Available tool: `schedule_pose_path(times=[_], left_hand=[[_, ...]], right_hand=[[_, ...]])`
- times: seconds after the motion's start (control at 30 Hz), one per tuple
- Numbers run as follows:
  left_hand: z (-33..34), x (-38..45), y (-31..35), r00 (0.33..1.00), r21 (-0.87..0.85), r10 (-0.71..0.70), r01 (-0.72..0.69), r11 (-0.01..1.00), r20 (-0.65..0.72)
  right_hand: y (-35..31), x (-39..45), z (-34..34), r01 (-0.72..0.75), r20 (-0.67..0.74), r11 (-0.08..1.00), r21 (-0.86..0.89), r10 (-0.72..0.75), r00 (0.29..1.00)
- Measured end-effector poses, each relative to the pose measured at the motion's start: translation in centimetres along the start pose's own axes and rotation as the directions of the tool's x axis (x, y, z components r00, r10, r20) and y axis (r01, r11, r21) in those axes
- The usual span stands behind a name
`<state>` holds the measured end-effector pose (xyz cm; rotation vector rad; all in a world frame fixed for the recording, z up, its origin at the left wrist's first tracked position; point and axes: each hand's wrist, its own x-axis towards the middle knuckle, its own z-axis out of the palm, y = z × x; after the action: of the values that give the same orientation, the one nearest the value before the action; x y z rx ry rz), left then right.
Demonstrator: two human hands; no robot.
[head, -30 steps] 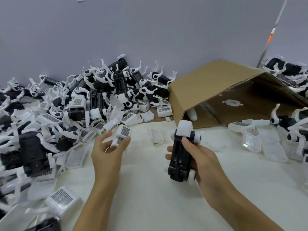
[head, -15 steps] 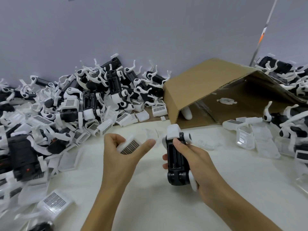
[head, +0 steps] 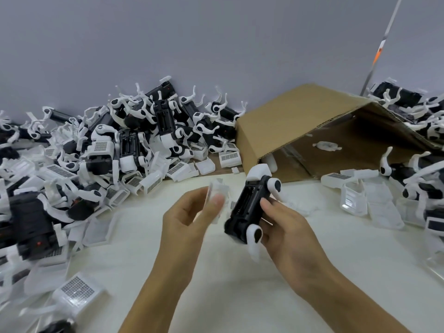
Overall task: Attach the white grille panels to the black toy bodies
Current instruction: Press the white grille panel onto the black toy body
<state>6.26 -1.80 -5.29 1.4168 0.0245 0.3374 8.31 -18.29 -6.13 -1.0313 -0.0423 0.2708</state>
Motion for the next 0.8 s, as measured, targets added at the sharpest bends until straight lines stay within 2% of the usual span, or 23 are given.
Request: schedule_pose_path(times=[0.2,0.4,0.5,0.6,0.8], left_hand=[[1.3,-1.1,-0.1,0.997,0.155,0.073,-0.074,0.985,0.009],[1.0,-1.0,0.5,0.999,0.162,0.03,-0.032,0.986,0.012],[0.4,-0.7,0.7,0.998,0.241,-0.007,-0.009,0.971,0.066],[0.1,-0.7,0.9,0.997,0.279,0.032,-0.05,0.959,0.07],[0.8,-1.2,0.6,0.983,0.333,0.155,-0.178,0.926,0.095]], right_hand=[[0.4,-0.2,-0.1,0.123,0.094,0.972,-0.201,-0.106,0.99],[0.6,-0.3,-0.1,0.164,0.135,0.97,-0.18,-0.141,0.981],[0.7,-0.3,-0.3,0.215,0.063,0.948,-0.234,-0.206,0.977],[0.7,-0.3,-0.2,0.254,0.051,0.932,-0.259,-0.25,0.967],[0.2,-0.7,0.1,0.291,0.131,0.927,-0.235,-0.266,0.955]])
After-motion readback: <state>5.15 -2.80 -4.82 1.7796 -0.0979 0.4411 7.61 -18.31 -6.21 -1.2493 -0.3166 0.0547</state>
